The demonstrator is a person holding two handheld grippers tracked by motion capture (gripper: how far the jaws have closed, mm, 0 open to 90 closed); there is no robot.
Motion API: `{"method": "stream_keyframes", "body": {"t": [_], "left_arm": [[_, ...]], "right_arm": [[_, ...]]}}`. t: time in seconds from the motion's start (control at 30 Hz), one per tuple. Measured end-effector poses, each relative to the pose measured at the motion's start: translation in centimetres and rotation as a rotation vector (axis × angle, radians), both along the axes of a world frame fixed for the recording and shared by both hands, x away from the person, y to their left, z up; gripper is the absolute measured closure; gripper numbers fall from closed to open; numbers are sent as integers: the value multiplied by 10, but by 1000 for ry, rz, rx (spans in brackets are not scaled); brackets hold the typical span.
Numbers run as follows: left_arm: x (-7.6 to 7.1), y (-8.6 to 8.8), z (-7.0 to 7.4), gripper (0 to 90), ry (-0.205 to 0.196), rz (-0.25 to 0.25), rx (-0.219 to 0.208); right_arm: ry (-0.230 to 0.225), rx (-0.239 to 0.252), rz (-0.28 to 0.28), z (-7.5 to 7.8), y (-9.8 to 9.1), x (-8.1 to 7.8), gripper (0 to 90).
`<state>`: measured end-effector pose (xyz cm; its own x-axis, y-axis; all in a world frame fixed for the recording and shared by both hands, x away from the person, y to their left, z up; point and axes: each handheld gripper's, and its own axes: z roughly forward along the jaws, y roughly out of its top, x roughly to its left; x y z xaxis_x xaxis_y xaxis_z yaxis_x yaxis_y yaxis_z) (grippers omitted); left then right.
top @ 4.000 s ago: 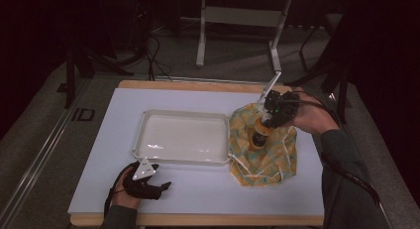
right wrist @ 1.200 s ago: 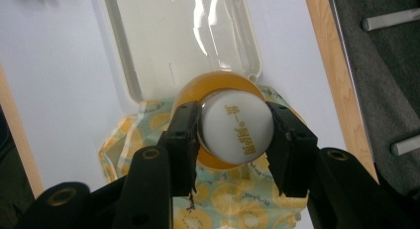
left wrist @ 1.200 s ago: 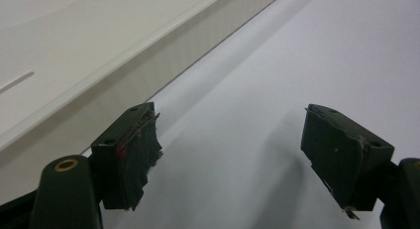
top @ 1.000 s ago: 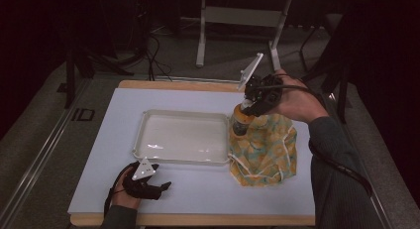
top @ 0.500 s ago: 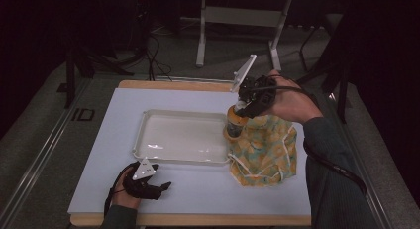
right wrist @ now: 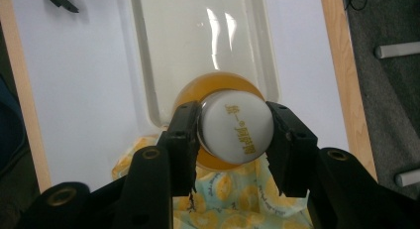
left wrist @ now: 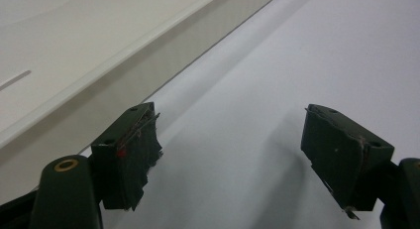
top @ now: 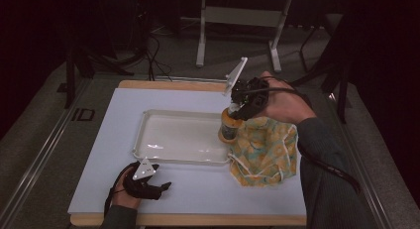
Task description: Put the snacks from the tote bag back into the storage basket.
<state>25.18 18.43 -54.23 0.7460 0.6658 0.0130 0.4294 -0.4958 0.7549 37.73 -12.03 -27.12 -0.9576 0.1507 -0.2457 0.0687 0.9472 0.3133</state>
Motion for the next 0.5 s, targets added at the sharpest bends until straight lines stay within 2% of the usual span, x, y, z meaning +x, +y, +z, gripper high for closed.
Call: {"method": "stream_keyframes", "body": {"t": [0.17,0.3,0.5], "left_arm": [[0,0,0,223,2,0,0],[0,0,0,223,1,1,-1],[0,0,0,223,2,0,-1]], "right_arm": [[1,3,12,-2,7,-1,589],[-6,-13,31,-5,15,-5,589],[8,-17,44,-11,23,-7,589]]}}
